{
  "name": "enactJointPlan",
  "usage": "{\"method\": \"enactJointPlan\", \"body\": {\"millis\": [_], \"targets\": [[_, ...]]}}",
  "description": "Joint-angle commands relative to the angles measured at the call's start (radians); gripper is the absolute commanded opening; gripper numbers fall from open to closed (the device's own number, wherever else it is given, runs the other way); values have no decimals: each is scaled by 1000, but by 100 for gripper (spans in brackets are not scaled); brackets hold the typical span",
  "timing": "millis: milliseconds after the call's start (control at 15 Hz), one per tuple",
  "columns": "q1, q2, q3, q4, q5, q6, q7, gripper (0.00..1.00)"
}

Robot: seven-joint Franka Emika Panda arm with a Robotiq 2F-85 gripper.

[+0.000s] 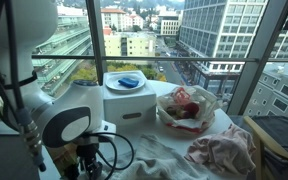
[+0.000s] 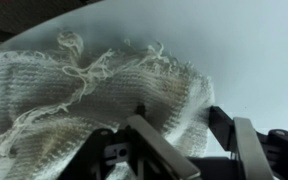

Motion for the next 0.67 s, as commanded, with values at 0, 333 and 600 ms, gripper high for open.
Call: {"method": "enactJointPlan", "body": {"millis": [0, 333, 600], "targets": [[10, 20, -4, 21, -1, 12, 23, 37], [46, -5, 18, 21, -9, -39, 42, 2], [145, -29, 8, 18, -63, -111, 58, 1]]}}
